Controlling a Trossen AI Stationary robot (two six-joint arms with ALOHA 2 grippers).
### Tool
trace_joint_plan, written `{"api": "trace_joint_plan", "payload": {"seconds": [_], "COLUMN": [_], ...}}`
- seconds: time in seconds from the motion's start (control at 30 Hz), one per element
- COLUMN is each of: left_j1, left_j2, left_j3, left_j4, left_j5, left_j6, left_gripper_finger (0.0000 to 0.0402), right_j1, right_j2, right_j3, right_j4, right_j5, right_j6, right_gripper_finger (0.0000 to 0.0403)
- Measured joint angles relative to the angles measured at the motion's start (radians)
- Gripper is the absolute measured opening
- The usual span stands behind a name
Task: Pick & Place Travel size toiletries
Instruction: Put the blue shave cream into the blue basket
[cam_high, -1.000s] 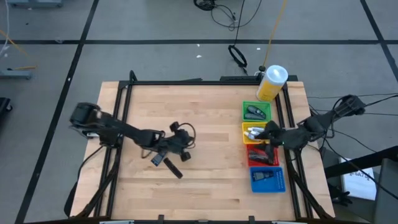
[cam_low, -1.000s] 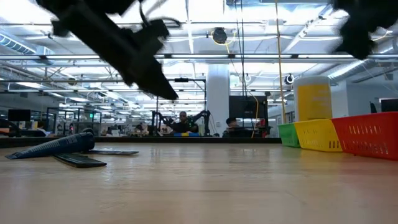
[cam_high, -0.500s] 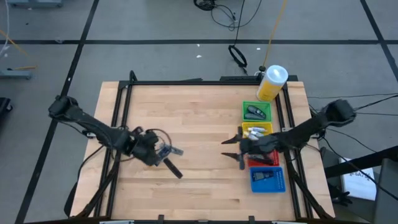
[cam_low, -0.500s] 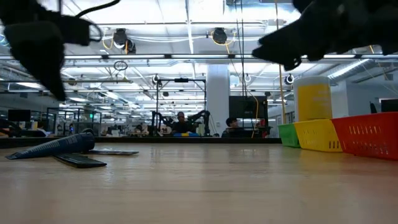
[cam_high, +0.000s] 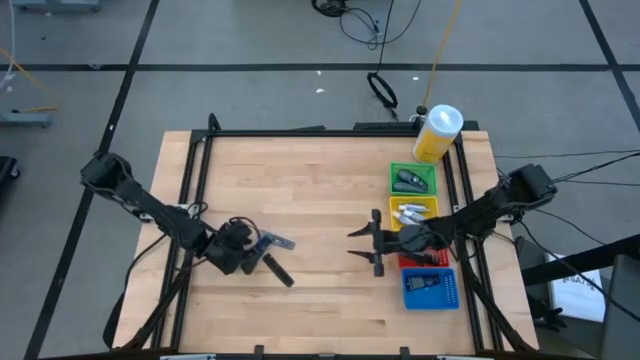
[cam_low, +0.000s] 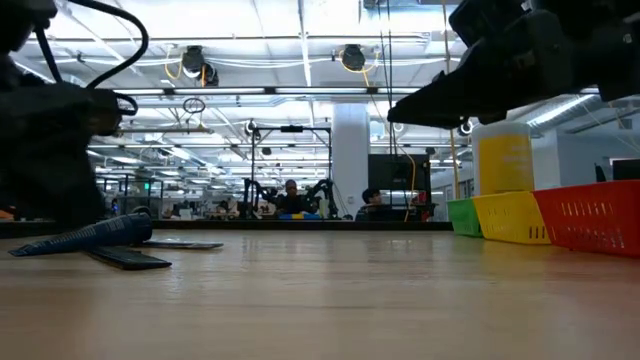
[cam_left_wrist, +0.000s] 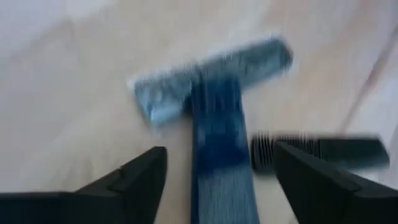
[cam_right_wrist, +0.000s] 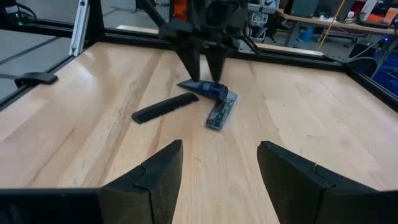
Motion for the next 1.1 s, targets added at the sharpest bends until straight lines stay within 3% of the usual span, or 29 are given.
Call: {"api": "trace_joint_plan", "payload": {"seconds": [0.1, 0.2, 0.6, 0.73, 0.9, 1.0, 1.1], "left_j1": [0.013, 0.037, 0.182, 0.234, 0.294, 0.322, 0.349], "left_j2": [0.037, 0.07, 0.162, 0.157, 0.239, 0.325, 0.419], "left_j3": [-0.018, -0.019, -0.015, 0.009, 0.044, 0.114, 0.218], "left_j4": [0.088, 0.162, 0.343, 0.666, 1.126, 1.24, 1.23], "left_j5": [-0.063, -0.056, -0.009, 0.003, 0.171, 0.212, 0.246], "left_j6": [0.045, 0.106, 0.264, 0.502, 0.828, 0.947, 1.022], "left_gripper_finger": [0.0307, 0.0286, 0.0099, 0.0098, 0.0104, 0.0112, 0.0112], "right_j1": [0.0, 0.0, -0.001, -0.005, -0.026, -0.047, -0.064], "right_j2": [-0.006, -0.006, 0.001, 0.041, 0.158, 0.254, 0.352], "right_j3": [0.0, 0.0, 0.0, 0.0, -0.001, 0.002, 0.032], "right_j4": [0.001, 0.001, -0.014, 0.003, 0.172, 0.401, 0.563], "right_j5": [0.0, 0.0, 0.003, 0.006, 0.001, 0.001, 0.0], "right_j6": [0.0, 0.0, 0.005, 0.053, 0.144, 0.178, 0.195], "right_gripper_finger": [0.02, 0.02, 0.0197, 0.0202, 0.0233, 0.026, 0.0282]}}
